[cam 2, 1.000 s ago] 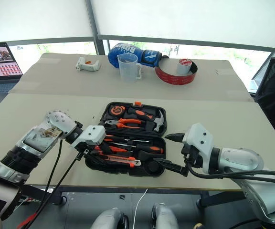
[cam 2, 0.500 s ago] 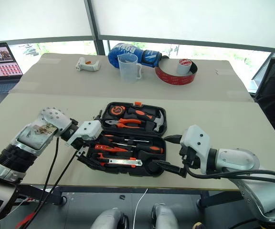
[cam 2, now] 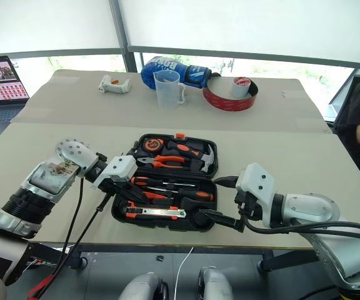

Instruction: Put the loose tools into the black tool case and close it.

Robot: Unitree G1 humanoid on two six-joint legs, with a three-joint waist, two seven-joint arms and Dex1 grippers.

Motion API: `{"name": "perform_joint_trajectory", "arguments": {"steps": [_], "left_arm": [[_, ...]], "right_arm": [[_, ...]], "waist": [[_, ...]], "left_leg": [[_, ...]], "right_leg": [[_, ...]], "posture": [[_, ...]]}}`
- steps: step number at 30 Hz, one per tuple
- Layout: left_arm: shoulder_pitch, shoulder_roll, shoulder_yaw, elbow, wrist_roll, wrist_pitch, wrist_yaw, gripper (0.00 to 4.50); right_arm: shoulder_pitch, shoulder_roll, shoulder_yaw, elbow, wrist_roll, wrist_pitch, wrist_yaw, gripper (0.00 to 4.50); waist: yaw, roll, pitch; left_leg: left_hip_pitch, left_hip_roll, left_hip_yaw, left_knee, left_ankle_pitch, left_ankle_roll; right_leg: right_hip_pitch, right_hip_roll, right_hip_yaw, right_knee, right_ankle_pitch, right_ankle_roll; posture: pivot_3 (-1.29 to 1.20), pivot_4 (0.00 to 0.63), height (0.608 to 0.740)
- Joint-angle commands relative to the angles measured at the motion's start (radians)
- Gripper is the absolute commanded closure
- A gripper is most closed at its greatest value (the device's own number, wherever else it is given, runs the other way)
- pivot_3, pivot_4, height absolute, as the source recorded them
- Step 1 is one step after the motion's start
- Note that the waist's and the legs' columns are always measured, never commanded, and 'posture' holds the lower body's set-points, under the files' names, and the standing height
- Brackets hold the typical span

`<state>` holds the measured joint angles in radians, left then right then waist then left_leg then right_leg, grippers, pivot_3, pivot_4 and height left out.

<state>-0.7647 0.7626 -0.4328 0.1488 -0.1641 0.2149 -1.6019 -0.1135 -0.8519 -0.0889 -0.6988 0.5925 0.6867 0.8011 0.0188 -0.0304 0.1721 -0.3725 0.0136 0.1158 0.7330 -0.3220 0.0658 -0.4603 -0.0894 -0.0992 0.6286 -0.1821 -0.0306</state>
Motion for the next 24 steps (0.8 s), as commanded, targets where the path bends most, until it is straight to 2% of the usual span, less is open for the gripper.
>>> {"name": "perform_joint_trajectory", "arguments": {"steps": [1,24], "left_arm": [[0.017,-0.006,-0.018,0.013,0.056,-0.073,-0.001,4.45],[0.069,-0.03,-0.051,0.018,0.143,-0.174,-0.01,4.45]], "right_arm": [[0.005,-0.011,-0.032,-0.037,0.007,-0.003,-0.011,0.0],[0.014,-0.009,-0.033,-0.034,0.017,-0.003,-0.031,0.0]], "waist": [[0.0,0.0,0.0],[0.0,0.002,-0.006]], "left_leg": [[0.0,0.0,0.0,0.0,0.0,0.0],[0.003,0.0,0.0,0.0,-0.002,0.003]], "right_leg": [[0.0,0.0,0.0,0.0,0.0,0.0],[0.003,-0.001,0.001,0.0,0.0,0.001]], "posture": [[0.0,0.15,0.714],[0.0,0.15,0.714]]}}
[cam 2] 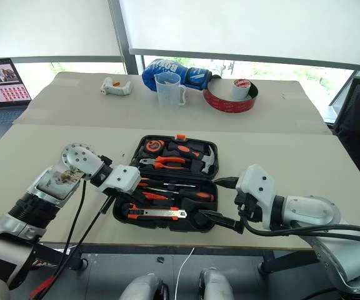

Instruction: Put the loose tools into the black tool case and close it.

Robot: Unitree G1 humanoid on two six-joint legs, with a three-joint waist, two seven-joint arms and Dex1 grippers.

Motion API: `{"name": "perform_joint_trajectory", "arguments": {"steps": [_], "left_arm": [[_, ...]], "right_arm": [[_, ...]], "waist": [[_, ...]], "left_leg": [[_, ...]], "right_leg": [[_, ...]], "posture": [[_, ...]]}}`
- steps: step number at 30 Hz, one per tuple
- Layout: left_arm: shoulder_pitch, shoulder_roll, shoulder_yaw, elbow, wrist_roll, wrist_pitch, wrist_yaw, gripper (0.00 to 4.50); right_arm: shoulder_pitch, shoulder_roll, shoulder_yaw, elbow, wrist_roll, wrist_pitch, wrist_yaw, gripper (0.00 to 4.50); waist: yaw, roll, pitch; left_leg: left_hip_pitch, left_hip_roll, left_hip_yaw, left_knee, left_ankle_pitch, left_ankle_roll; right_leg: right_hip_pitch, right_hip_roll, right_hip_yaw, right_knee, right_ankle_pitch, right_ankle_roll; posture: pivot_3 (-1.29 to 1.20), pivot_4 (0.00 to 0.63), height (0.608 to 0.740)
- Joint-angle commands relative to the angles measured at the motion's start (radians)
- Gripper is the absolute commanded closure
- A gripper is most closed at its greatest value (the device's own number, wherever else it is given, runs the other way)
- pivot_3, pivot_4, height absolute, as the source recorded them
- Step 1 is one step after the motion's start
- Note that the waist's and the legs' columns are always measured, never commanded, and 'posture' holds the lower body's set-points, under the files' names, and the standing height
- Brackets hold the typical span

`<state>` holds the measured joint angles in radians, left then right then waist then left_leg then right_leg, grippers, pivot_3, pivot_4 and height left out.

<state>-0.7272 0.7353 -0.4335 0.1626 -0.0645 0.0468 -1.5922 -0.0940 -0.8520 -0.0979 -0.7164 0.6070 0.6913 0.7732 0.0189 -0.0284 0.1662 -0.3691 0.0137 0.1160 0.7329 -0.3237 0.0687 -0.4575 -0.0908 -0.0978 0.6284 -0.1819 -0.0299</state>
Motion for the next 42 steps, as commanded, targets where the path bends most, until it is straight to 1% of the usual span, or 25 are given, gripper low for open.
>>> {"name": "perform_joint_trajectory", "arguments": {"steps": [1,4,6,8,10,11,14,15,17,18,20,21,23,27,31,34,36,39,42], "left_arm": [[0.035,-0.001,-0.056,-0.002,0.043,-0.005,-0.022,4.45],[0.04,-0.007,-0.059,-0.012,0.046,-0.01,-0.02,4.45],[0.027,-0.011,-0.038,-0.01,0.036,-0.001,-0.011,4.45],[0.007,0.0,0.014,-0.02,-0.023,0.057,-0.015,4.45],[-0.007,0.014,0.065,-0.036,-0.087,0.123,-0.021,3.95],[-0.015,0.044,0.097,-0.054,-0.147,0.184,-0.022,3.76],[-0.021,0.122,0.194,-0.097,-0.286,0.322,-0.022,2.64],[-0.017,0.134,0.219,-0.106,-0.306,0.347,-0.022,2.34],[-0.002,0.152,0.271,-0.121,-0.337,0.374,-0.014,1.5],[0.008,0.158,0.304,-0.128,-0.356,0.384,-0.003,1.16],[0.021,0.162,0.35,-0.143,-0.38,0.404,0.023,0.33],[0.027,0.163,0.366,-0.154,-0.392,0.42,0.032,0.02],[0.037,0.167,0.386,-0.185,-0.426,0.476,0.046,0.02],[0.054,0.152,0.396,-0.235,-0.47,0.541,0.083,0.02],[0.08,0.147,0.401,-0.286,-0.478,0.548,0.113,0.02],[0.095,0.15,0.4,-0.312,-0.472,0.537,0.121,0.02],[0.101,0.153,0.397,-0.319,-0.464,0.525,0.125,0.02],[0.11,0.155,0.396,-0.32,-0.455,0.513,0.131,0.0],[0.113,0.156,0.39,-0.313,-0.436,0.488,0.139,0.0]], "right_arm": [[-0.006,-0.008,-0.023,-0.017,0.002,-0.008,-0.003,0.0],[-0.001,-0.007,-0.022,-0.019,0.0,-0.011,-0.003,0.0],[0.001,-0.009,-0.025,-0.018,-0.001,-0.012,-0.002,0.0],[0.009,-0.019,-0.041,-0.016,-0.001,-0.012,0.004,0.0],[0.021,-0.029,-0.063,-0.015,0.005,-0.006,0.009,0.0],[0.039,-0.04,-0.088,-0.013,0.011,-0.002,0.018,0.0],[0.099,-0.072,-0.186,0.004,0.041,0.024,0.041,0.0],[0.117,-0.08,-0.216,0.012,0.047,0.029,0.05,0.0],[0.154,-0.098,-0.27,0.037,0.044,0.026,0.072,0.0],[0.174,-0.109,-0.293,0.057,0.034,0.021,0.085,0.0],[0.199,-0.128,-0.319,0.096,0.017,0.011,0.108,0.0],[0.202,-0.135,-0.321,0.116,0.011,0.007,0.114,0.0],[0.186,-0.143,-0.296,0.167,-0.013,-0.005,0.117,0.0],[0.095,-0.139,-0.153,0.293,-0.121,-0.063,0.106,0.0],[-0.055,-0.096,0.009,0.448,-0.236,-0.116,0.091,0.0],[-0.166,-0.048,0.091,0.579,-0.313,-0.151,0.069,0.0],[-0.21,-0.031,0.125,0.648,-0.356,-0.192,0.074,0.0],[-0.267,-0.01,0.169,0.749,-0.394,-0.227,0.104,0.8],[-0.304,0.01,0.211,0.825,-0.434,-0.276,0.131,1.81]], "waist": [[0.0,0.0,0.0],[-0.001,0.001,0.0],[-0.001,0.001,-0.001],[-0.001,0.001,-0.001],[0.0,0.001,0.0],[0.001,0.0,0.0],[-0.002,-0.001,0.0],[-0.003,-0.001,0.0],[-0.004,0.0,0.0],[-0.004,0.0,0.0],[-0.003,0.0,0.0],[-0.003,0.0,0.0],[-0.003,-0.001,0.001],[-0.006,-0.001,0.001],[-0.011,-0.001,0.001],[-0.01,-0.001,0.001],[-0.01,0.0,0.001],[-0.006,0.0,0.002],[-0.007,0.0,0.002]], "left_leg": [[0.0,0.0,0.0,0.0,0.0,0.0],[0.0,0.0,0.0,0.0,0.0,0.0],[0.0,0.0,0.0,0.0,0.0,0.0],[0.0,0.0,0.0,0.0,0.0,0.001],[-0.001,0.0,0.0,0.0,0.0,0.001],[-0.001,0.0,0.0,0.0,0.0,0.001],[-0.003,0.0,0.0,0.0,0.0,0.001],[-0.003,0.0,-0.001,0.0,0.0,0.001],[-0.002,0.0,-0.001,0.0,0.0,0.001],[-0.002,0.0,-0.001,0.0,0.0,0.001],[-0.002,0.0,-0.001,0.0,0.0,0.001],[-0.002,0.0,-0.001,0.0,0.0,0.001],[-0.001,0.0,0.0,0.0,0.0,0.001],[-0.001,0.0,0.0,0.0,0.0,0.0],[0.0,0.0,0.0,0.0,0.001,-0.001],[0.0,0.0,0.0,0.0,0.001,-0.002],[0.0,0.0,0.0,0.0,0.002,-0.003],[-0.001,0.0,0.0,0.0,0.002,-0.003],[-0.001,-0.001,0.0,0.0,0.002,-0.003]], "right_leg": [[0.0,0.0,0.0,0.0,0.0,0.0],[0.0,0.0,0.0,0.0,0.0,0.0],[0.0,0.0,0.0,0.0,0.0,0.0],[0.0,0.0,0.0,0.0,0.0,0.0],[0.0,0.0,0.0,0.0,0.0,0.0],[-0.001,0.0,0.0,0.0,0.0,0.0],[-0.002,0.0,-0.001,0.0,0.0,0.0],[-0.002,-0.001,-0.001,-0.001,0.0,0.001],[-0.002,-0.001,0.0,-0.001,-0.001,0.002],[-0.001,-0.001,0.0,-0.001,-0.001,0.002],[0.0,-0.001,0.0,-0.001,-0.001,0.003],[0.0,-0.001,0.0,-0.001,-0.001,0.003],[0.0,-0.001,0.0,-0.001,-0.001,0.004],[0.0,-0.001,0.0,0.0,-0.001,0.004],[-0.001,-0.001,0.001,0.001,-0.001,0.004],[-0.001,-0.001,0.001,0.001,-0.001,0.003],[-0.001,-0.001,0.001,0.001,-0.001,0.003],[-0.001,0.0,0.0,0.001,-0.001,0.002],[-0.001,-0.001,0.0,0.0,-0.001,0.002]], "posture": [[0.0,0.15,0.714],[0.0,0.15,0.714],[0.0,0.15,0.714],[0.0,0.15,0.714],[0.0,0.15,0.714],[0.0,0.15,0.714],[0.0,0.15,0.714],[0.0,0.15,0.714],[0.0,0.15,0.714],[0.0,0.15,0.714],[0.0,0.15,0.714],[0.0,0.15,0.714],[0.0,0.15,0.714],[0.0,0.15,0.714],[0.0,0.15,0.714],[0.0,0.15,0.714],[0.0,0.15,0.714],[0.0,0.15,0.714],[0.0,0.15,0.714]]}}
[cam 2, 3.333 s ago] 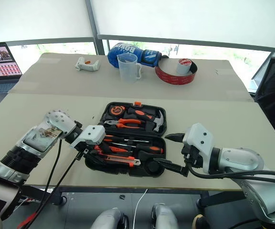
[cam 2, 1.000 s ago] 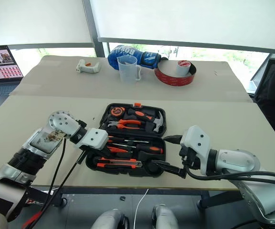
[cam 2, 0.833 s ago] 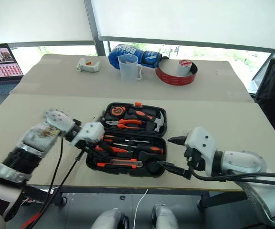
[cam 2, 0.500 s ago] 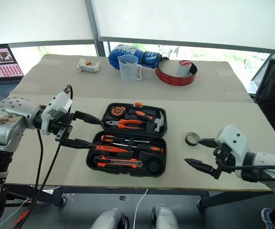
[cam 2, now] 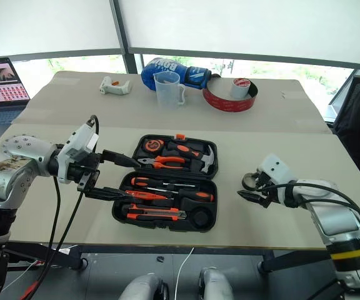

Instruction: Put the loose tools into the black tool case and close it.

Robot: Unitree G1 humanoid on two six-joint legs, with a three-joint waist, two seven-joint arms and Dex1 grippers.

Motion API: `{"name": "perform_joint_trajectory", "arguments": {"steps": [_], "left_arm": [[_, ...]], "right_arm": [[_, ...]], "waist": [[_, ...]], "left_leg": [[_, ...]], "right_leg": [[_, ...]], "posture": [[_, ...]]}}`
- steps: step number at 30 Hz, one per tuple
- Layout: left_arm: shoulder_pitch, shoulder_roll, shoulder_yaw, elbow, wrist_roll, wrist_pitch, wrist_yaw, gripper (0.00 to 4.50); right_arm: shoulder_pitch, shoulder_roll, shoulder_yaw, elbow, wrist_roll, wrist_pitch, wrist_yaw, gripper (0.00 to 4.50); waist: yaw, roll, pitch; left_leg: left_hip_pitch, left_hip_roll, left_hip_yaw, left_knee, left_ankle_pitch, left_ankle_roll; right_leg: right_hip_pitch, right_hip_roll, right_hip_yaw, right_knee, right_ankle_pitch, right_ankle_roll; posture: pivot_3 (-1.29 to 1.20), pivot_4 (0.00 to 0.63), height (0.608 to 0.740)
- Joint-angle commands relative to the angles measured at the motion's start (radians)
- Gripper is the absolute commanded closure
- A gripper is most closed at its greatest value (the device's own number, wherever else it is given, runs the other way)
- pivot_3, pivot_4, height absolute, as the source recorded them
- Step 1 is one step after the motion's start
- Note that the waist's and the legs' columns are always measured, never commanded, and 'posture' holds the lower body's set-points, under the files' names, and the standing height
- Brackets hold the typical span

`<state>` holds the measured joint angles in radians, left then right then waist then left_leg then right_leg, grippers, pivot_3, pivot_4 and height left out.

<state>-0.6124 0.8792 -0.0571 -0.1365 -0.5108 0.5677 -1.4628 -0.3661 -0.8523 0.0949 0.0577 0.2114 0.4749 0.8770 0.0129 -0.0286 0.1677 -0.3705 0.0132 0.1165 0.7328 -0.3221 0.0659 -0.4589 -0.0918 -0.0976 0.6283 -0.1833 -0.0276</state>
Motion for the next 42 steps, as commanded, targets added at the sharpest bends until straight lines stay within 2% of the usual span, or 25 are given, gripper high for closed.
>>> {"name": "perform_joint_trajectory", "arguments": {"steps": [1,5,8,14,16,20,24,28,30,33,35,36,37,42], "left_arm": [[-0.002,0.011,0.012,-0.012,0.013,-0.036,0.012,0.0],[-0.013,0.011,0.007,-0.009,0.011,-0.036,0.013,0.0],[-0.01,0.019,-0.001,-0.005,0.018,-0.045,-0.001,0.0],[0.055,0.059,-0.048,-0.033,0.065,-0.134,-0.073,0.0],[0.055,0.05,-0.059,-0.044,0.061,-0.138,-0.073,0.0],[0.042,0.037,-0.076,-0.058,0.053,-0.13,-0.07,0.0],[0.045,0.039,-0.094,-0.07,0.069,-0.141,-0.078,0.0],[0.044,0.037,-0.089,-0.075,0.068,-0.13,-0.061,0.0],[0.043,0.037,-0.083,-0.075,0.065,-0.121,-0.054,0.0],[0.046,0.041,-0.082,-0.073,0.065,-0.122,-0.051,0.0],[0.049,0.042,-0.08,-0.074,0.065,-0.122,-0.047,0.0],[0.05,0.042,-0.079,-0.075,0.064,-0.12,-0.044,0.0],[0.053,0.041,-0.077,-0.075,0.063,-0.118,-0.04,0.0],[0.085,0.048,-0.05,-0.052,0.077,-0.1,0.016,0.0]], "right_arm": [[-0.041,0.016,0.025,0.067,-0.046,-0.068,0.03,2.14],[-0.061,0.023,0.023,0.09,-0.06,-0.082,0.048,3.54],[-0.053,0.005,-0.004,0.03,-0.021,-0.095,0.099,4.46],[-0.02,-0.033,-0.051,-0.311,0.227,0.025,0.295,4.46],[-0.015,-0.041,-0.01,-0.412,0.266,0.072,0.325,4.46],[-0.022,-0.032,0.073,-0.485,0.237,0.092,0.325,4.46],[-0.041,0.01,0.17,-0.487,0.17,0.095,0.284,4.46],[-0.033,-0.001,0.222,-0.484,0.123,0.11,0.284,4.46],[-0.027,-0.007,0.227,-0.489,0.126,0.117,0.292,3.71],[-0.022,-0.012,0.231,-0.504,0.128,0.124,0.298,2.84],[-0.021,-0.017,0.234,-0.509,0.12,0.119,0.3,2.04],[-0.021,-0.021,0.228,-0.514,0.129,0.123,0.307,1.89],[-0.02,-0.027,0.213,-0.526,0.155,0.133,0.322,1.46],[-0.026,-0.046,0.097,-0.55,0.264,0.186,0.329,1.46]], "waist": [[-0.002,0.0,0.0],[-0.005,0.0,0.0],[-0.004,0.0,0.0],[-0.008,0.005,0.002],[-0.006,0.005,0.002],[0.002,0.005,0.002],[0.002,0.005,0.002],[0.0,0.005,0.002],[0.0,0.005,0.002],[0.0,0.005,0.002],[0.0,0.005,0.002],[0.0,0.005,0.002],[0.0,0.005,0.002],[0.0,0.005,0.002]], "left_leg": [[0.0,0.0,0.0,0.0,0.0,0.0],[0.001,0.0,0.0,0.0,0.0,0.0],[0.001,0.0,0.0,0.0,0.001,-0.001],[0.001,0.001,0.0,0.0,0.001,-0.001],[0.001,0.001,0.0,0.0,0.001,-0.001],[0.001,0.001,-0.001,0.0,0.0,-0.001],[0.001,0.0,0.0,0.001,0.0,0.0],[0.001,0.0,0.0,0.0,0.0,0.0],[0.001,0.0,0.0,0.0,0.0,0.0],[0.0,0.0,0.0,0.0,0.0,0.0],[0.0,0.0,0.0,0.0,0.0,0.0],[0.001,0.0,0.0,0.0,0.0,0.0],[0.001,0.0,0.0,0.0,0.0,0.0],[0.001,0.0,-0.001,0.0,0.0,0.0]], "right_leg": [[0.0,0.0,0.0,0.0,0.0,0.0],[0.0,0.0,0.001,0.0,0.0,0.0],[0.0,0.0,0.0,0.001,0.0,0.0],[0.0,0.0,0.001,0.001,0.0,-0.001],[0.0,0.0,0.0,0.001,0.0,-0.001],[0.0,-0.001,0.0,0.001,0.0,-0.001],[0.0,-0.001,0.0,0.001,0.0,0.0],[0.0,0.0,0.0,0.001,0.0,-0.001],[0.0,0.0,-0.001,0.001,0.0,-0.001],[0.0,-0.001,-0.001,0.001,0.0,-0.001],[0.0,0.0,-0.001,0.001,0.0,-0.001],[0.0,0.0,-0.001,0.001,0.0,-0.001],[0.0,0.0,-0.001,0.001,0.0,-0.001],[0.0,-0.001,-0.001,0.001,0.0,-0.001]], "posture": [[0.0,0.15,0.714],[0.0,0.15,0.714],[0.0,0.15,0.714],[0.0,0.15,0.714],[0.0,0.15,0.714],[0.0,0.15,0.714],[0.0,0.15,0.714],[0.0,0.15,0.714],[0.0,0.15,0.714],[0.0,0.15,0.714],[0.0,0.15,0.714],[0.0,0.15,0.714],[0.0,0.15,0.714],[0.0,0.15,0.714]]}}
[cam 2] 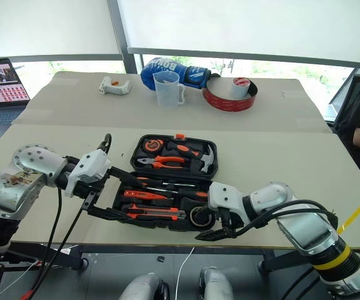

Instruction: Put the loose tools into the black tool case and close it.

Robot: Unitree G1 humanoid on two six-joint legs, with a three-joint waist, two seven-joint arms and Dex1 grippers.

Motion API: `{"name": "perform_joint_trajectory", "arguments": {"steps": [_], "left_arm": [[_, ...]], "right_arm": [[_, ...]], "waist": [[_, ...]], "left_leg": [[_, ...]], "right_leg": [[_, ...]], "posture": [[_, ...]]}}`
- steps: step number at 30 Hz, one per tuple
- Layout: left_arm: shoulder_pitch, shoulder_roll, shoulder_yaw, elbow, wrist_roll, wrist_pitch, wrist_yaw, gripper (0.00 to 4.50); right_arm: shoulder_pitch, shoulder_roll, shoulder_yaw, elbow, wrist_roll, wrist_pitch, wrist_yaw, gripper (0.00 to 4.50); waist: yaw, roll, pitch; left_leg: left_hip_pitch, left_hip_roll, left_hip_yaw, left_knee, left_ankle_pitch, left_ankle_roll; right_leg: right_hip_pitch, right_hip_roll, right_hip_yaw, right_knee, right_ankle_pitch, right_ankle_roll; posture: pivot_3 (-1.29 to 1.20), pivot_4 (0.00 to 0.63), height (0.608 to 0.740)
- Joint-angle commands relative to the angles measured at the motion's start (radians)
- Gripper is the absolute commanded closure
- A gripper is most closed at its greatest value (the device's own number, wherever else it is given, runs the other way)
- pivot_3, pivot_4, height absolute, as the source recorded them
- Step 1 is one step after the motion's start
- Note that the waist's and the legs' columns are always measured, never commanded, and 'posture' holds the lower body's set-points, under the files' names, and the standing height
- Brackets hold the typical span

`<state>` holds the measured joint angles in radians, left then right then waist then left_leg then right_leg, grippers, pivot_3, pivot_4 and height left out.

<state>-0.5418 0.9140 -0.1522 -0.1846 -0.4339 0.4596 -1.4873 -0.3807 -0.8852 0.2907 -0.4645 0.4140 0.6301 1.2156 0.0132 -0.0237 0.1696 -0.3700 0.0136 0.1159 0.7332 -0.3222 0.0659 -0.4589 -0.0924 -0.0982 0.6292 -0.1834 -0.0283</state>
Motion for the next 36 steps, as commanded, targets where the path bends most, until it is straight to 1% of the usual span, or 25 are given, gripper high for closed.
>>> {"name": "perform_joint_trajectory", "arguments": {"steps": [1,3,4,6,8,10,11,12,14,15,16,18,20,23,27,29,34,36], "left_arm": [[0.028,0.013,0.06,0.01,0.007,0.006,0.065,0.0],[0.067,0.014,0.103,0.034,0.009,0.008,0.113,0.0],[0.089,0.016,0.126,0.048,0.007,0.016,0.137,0.27],[0.126,0.019,0.159,0.091,0.02,0.017,0.185,0.72],[0.149,0.015,0.175,0.161,0.066,-0.023,0.241,1.61],[0.161,0.005,0.173,0.244,0.146,-0.117,0.309,2.24],[0.164,0.0,0.168,0.279,0.18,-0.159,0.335,2.67],[0.164,-0.003,0.164,0.303,0.201,-0.189,0.35,2.99],[0.163,-0.02,0.148,0.359,0.247,-0.246,0.391,3.72],[0.163,-0.034,0.142,0.379,0.259,-0.269,0.402,4.19],[0.164,-0.059,0.133,0.381,0.256,-0.275,0.404,4.45],[0.168,-0.102,0.106,0.363,0.25,-0.285,0.39,4.45],[0.167,-0.136,0.095,0.327,0.221,-0.244,0.371,4.45],[0.177,-0.152,0.084,0.263,0.183,-0.194,0.333,4.45],[0.211,-0.142,0.066,0.158,0.147,-0.125,0.28,4.45],[0.228,-0.13,0.065,0.128,0.142,-0.11,0.265,4.45],[0.263,-0.101,0.068,0.086,0.132,-0.094,0.241,4.45],[0.274,-0.091,0.069,0.084,0.144,-0.105,0.245,4.45]], "right_arm": [[-0.014,-0.009,-0.134,-0.018,0.075,0.043,-0.029,1.46],[-0.014,-0.001,-0.217,0.014,0.112,0.076,-0.073,1.98],[-0.004,-0.003,-0.26,0.029,0.132,0.086,-0.085,2.19],[0.029,-0.014,-0.32,0.055,0.133,0.075,-0.103,2.88],[0.057,-0.019,-0.345,0.09,0.094,0.047,-0.138,3.64],[0.078,-0.016,-0.349,0.124,0.055,0.004,-0.159,4.2],[0.087,-0.012,-0.346,0.14,0.036,-0.027,-0.165,4.46],[0.093,-0.009,-0.343,0.15,0.023,-0.05,-0.168,4.5],[0.097,0.035,-0.349,0.212,-0.002,-0.143,-0.184,4.5],[0.093,0.054,-0.343,0.246,-0.021,-0.173,-0.2,4.5],[0.092,0.068,-0.321,0.276,-0.053,-0.22,-0.203,4.5],[0.081,0.089,-0.275,0.316,-0.101,-0.27,-0.204,4.5],[0.067,0.101,-0.23,0.339,-0.146,-0.309,-0.196,4.5],[0.041,0.132,-0.202,0.356,-0.159,-0.311,-0.198,4.5],[0.037,0.145,-0.161,0.34,-0.176,-0.315,-0.173,4.5],[0.055,0.143,-0.164,0.307,-0.16,-0.301,-0.163,4.5],[0.128,0.106,-0.185,0.204,-0.113,-0.266,-0.119,4.5],[0.138,0.108,-0.209,0.192,-0.12,-0.264,-0.152,4.5]], "waist": [[0.0,0.0,0.0],[-0.001,0.0,0.0],[-0.001,0.0,0.0],[0.0,0.0,0.0],[0.001,0.0,0.0],[0.002,0.0,0.0],[0.002,0.0,0.0],[0.002,0.0,0.0],[0.001,0.0,0.0],[0.001,0.0,0.0],[0.001,0.0,0.0],[0.002,0.0,0.0],[0.002,0.0,0.0],[-0.001,-0.001,0.0],[-0.003,0.0,0.0],[0.003,0.0,0.0],[0.006,0.0,0.0],[0.003,0.0,0.0]], "left_leg": [[0.0,0.0,0.0,0.0,0.0,0.0],[0.0,0.0,0.0,0.0,0.0,0.0],[0.0,0.0,0.0,0.0,0.0,0.0],[0.0,0.0,0.0,0.0,0.0,0.0],[0.001,0.0,-0.001,-0.001,0.0,0.0],[0.001,0.0,-0.001,-0.001,0.0,0.0],[0.0,0.0,-0.001,-0.001,0.0,0.0],[0.0,0.0,-0.001,-0.001,0.0,0.0],[0.0,0.0,0.0,-0.001,0.0,0.0],[0.001,0.0,0.0,-0.001,0.0,0.0],[0.001,0.0,0.0,-0.001,0.0,0.0],[0.001,0.0,0.0,-0.001,0.0,0.0],[0.0,0.0,0.0,-0.001,0.0,0.0],[-0.001,0.0,0.0,-0.001,0.0,0.0],[0.0,0.0,0.001,-0.001,0.0,0.0],[-0.001,0.0,0.0,-0.001,0.0,0.0],[-0.001,0.0,-0.001,-0.001,0.0,0.0],[-0.001,0.0,-0.001,-0.001,0.0,0.0]], "right_leg": [[0.0,0.0,0.0,0.0,0.0,0.0],[0.0,0.0,0.0,0.0,0.0,0.0],[0.0,-0.001,0.001,0.0,0.0,0.0],[0.0,-0.001,0.0,0.0,0.0,-0.001],[0.0,-0.001,0.0,0.0,0.0,-0.001],[0.0,-0.001,0.0,0.0,0.0,-0.001],[0.0,-0.001,0.0,0.0,0.0,-0.001],[0.0,-0.002,0.0,0.0,0.0,-0.001],[0.0,-0.002,0.0,0.0,0.001,0.0],[0.0,-0.002,0.0,-0.001,0.001,0.0],[0.0,-0.002,0.0,-0.001,0.001,0.0],[0.0,-0.002,0.0,0.0,0.001,-0.001],[0.0,-0.003,0.0,0.0,0.001,-0.001],[-0.001,-0.002,0.0,0.0,0.004,-0.006],[-0.001,-0.002,0.0,0.0,0.002,-0.003],[-0.001,-0.002,0.0,0.0,0.001,-0.001],[-0.001,-0.003,-0.001,-0.001,0.002,-0.002],[0.0,-0.003,-0.001,-0.001,0.002,-0.002]], "posture": [[0.0,0.15,0.714],[0.0,0.15,0.714],[0.0,0.15,0.714],[0.0,0.15,0.714],[0.0,0.15,0.714],[0.0,0.15,0.714],[0.0,0.15,0.714],[0.0,0.15,0.714],[0.0,0.15,0.714],[0.0,0.15,0.714],[0.0,0.15,0.714],[0.0,0.15,0.714],[0.0,0.15,0.714],[0.0,0.15,0.714],[0.0,0.15,0.714],[0.0,0.15,0.714],[0.0,0.15,0.714],[0.0,0.15,0.714]]}}
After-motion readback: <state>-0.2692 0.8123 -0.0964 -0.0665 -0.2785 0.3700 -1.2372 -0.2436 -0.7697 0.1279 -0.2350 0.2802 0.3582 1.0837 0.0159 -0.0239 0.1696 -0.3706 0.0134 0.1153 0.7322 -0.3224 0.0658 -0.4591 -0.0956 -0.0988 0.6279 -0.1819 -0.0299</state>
